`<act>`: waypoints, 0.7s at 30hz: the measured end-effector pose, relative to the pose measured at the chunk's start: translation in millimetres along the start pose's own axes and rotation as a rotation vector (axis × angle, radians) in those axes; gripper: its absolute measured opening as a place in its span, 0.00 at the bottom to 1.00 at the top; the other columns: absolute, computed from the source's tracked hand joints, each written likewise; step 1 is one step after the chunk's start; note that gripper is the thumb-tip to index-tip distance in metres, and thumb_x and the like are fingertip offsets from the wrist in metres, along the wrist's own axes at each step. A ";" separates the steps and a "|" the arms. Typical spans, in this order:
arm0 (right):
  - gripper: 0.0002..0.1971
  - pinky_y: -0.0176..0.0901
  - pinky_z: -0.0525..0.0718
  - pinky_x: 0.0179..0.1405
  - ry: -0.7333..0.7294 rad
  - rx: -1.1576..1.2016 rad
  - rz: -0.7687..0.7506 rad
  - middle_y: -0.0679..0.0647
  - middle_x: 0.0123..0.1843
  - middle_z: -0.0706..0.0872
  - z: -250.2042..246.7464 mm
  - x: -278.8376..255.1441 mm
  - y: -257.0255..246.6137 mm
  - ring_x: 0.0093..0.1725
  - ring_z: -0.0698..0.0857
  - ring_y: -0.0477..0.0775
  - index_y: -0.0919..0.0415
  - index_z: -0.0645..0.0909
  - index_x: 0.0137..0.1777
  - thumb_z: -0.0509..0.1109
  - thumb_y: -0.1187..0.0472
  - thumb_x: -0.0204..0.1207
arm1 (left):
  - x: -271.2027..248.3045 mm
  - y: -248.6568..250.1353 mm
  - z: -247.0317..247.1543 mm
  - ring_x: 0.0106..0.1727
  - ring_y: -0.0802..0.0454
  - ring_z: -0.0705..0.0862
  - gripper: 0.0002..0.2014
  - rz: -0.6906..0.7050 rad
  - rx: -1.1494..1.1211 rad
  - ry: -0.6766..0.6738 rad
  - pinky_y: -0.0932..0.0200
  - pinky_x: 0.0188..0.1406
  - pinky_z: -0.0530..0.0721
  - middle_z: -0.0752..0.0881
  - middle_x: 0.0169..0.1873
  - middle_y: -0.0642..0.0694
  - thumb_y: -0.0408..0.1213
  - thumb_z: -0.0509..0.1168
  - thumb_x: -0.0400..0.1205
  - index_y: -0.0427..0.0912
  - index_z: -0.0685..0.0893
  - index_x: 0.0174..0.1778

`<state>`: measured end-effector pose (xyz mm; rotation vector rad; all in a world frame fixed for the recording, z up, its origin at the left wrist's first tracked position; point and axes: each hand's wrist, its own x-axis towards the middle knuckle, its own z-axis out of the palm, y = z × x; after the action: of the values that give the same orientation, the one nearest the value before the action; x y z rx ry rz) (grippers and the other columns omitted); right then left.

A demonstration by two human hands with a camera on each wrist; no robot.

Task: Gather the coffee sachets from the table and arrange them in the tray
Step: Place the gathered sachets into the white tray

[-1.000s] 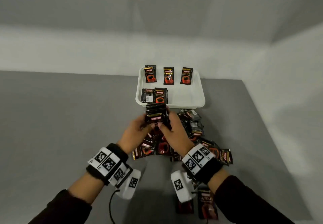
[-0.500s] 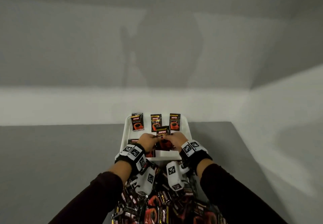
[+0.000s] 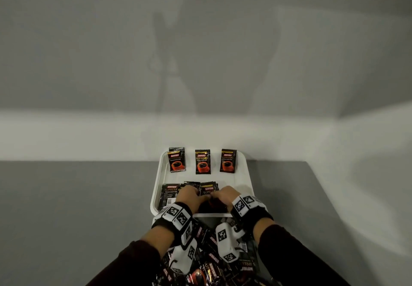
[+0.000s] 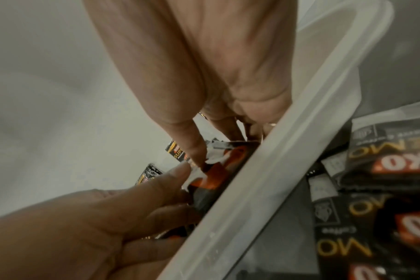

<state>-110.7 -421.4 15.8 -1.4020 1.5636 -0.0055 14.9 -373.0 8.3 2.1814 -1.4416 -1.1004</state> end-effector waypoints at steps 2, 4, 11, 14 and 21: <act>0.21 0.46 0.78 0.62 0.005 -0.020 0.001 0.66 0.67 0.80 2.4 -1.7 0.9 0.68 0.79 0.63 0.71 0.78 0.66 0.66 0.56 0.78 | -2.5 -2.5 -3.8 0.33 0.51 0.80 0.18 0.021 0.051 0.017 0.58 0.41 0.81 0.84 0.32 0.43 0.50 0.66 0.78 0.35 0.86 0.38; 0.21 0.45 0.77 0.62 0.012 -0.038 0.005 0.65 0.67 0.80 3.8 -3.1 1.0 0.68 0.79 0.62 0.70 0.77 0.66 0.65 0.56 0.79 | -6.3 -5.7 -8.0 0.35 0.52 0.83 0.16 0.054 0.064 0.054 0.57 0.45 0.85 0.89 0.37 0.43 0.49 0.66 0.79 0.39 0.89 0.44; 0.19 0.45 0.77 0.61 0.033 -0.115 -0.010 0.67 0.66 0.80 3.1 -13.2 -5.8 0.66 0.80 0.63 0.73 0.76 0.65 0.62 0.58 0.82 | -6.6 -38.8 -32.7 0.56 0.54 0.79 0.15 0.296 0.164 0.340 0.61 0.60 0.78 0.80 0.58 0.51 0.33 0.66 0.78 0.49 0.83 0.60; 0.26 0.43 0.79 0.60 0.061 -0.073 -0.058 0.64 0.66 0.80 9.6 -16.4 -6.2 0.65 0.80 0.60 0.71 0.70 0.69 0.71 0.58 0.76 | -1.5 -53.4 -32.1 0.64 0.51 0.73 0.23 0.353 0.368 0.243 0.57 0.67 0.72 0.75 0.66 0.53 0.37 0.67 0.76 0.55 0.78 0.68; 0.51 0.47 0.81 0.59 0.056 -0.175 -0.184 0.61 0.60 0.83 24.8 -19.7 -6.3 0.58 0.84 0.58 0.52 0.30 0.81 0.70 0.64 0.76 | 10.3 -65.5 -23.6 0.72 0.49 0.67 0.25 0.296 0.498 0.209 0.53 0.74 0.59 0.68 0.73 0.54 0.42 0.65 0.79 0.59 0.72 0.73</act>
<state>-93.2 -394.5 19.6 -1.6925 1.5046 -0.0192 76.7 -356.3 -20.9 2.1946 -2.0144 -0.4280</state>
